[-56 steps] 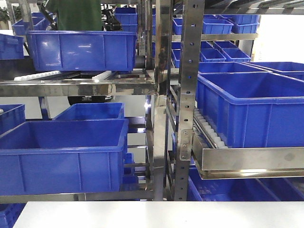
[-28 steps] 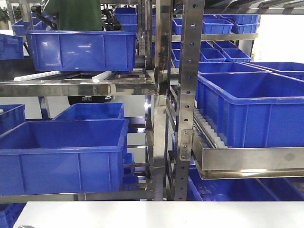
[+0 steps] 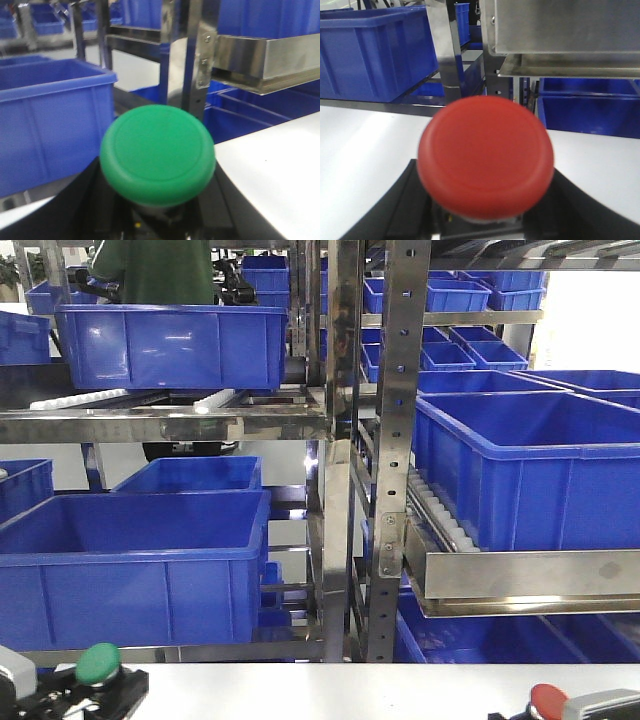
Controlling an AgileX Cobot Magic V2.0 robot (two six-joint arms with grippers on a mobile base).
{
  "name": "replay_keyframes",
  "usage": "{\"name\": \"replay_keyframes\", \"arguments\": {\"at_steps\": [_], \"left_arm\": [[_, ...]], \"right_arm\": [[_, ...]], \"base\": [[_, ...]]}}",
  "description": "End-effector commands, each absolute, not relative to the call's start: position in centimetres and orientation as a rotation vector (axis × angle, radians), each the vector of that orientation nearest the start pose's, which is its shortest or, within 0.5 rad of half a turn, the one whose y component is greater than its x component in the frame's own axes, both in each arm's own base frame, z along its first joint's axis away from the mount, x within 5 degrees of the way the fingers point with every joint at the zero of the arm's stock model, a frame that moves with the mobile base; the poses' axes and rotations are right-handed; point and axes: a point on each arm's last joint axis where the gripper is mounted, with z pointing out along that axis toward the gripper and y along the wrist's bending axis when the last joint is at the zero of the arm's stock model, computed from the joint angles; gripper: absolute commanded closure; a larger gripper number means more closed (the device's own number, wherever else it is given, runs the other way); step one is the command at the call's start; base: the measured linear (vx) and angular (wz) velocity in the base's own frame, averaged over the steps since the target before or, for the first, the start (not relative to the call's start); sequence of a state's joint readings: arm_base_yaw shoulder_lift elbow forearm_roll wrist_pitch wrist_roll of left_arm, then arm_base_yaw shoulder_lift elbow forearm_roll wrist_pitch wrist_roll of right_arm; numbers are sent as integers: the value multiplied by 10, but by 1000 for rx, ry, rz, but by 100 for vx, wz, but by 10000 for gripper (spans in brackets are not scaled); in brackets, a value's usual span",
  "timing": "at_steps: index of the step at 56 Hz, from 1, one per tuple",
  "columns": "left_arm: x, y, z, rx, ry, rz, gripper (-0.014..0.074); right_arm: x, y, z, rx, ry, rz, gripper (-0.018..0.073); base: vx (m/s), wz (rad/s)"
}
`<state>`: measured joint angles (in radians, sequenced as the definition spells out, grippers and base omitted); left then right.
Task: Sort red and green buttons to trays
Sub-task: 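Lift both held buttons off the table with both grippers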
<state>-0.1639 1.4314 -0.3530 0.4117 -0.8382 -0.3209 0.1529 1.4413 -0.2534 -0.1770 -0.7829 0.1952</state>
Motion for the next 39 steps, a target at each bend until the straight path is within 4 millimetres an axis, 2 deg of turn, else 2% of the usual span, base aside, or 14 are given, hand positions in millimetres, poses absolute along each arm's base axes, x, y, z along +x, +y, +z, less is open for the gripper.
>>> {"name": "replay_keyframes", "arguments": {"at_steps": [1,16,28,39], "left_arm": [[222,-64,224,305,1677,-411,599],[182,-48,255,380,1750,-211,596],[141,-33,286,253,1659,-164,596],[110,-23,298,209,1602,-111,596]], "right_arm": [[207,41,198,-142,1812,262,567],[161,30,244,-137,1761,191,567],[126,21,263,-126,1710,145,567],[107,16,271,-109,1661,132,567]], "base": [[0,0],[0,0],[0,0],[0,0]]}}
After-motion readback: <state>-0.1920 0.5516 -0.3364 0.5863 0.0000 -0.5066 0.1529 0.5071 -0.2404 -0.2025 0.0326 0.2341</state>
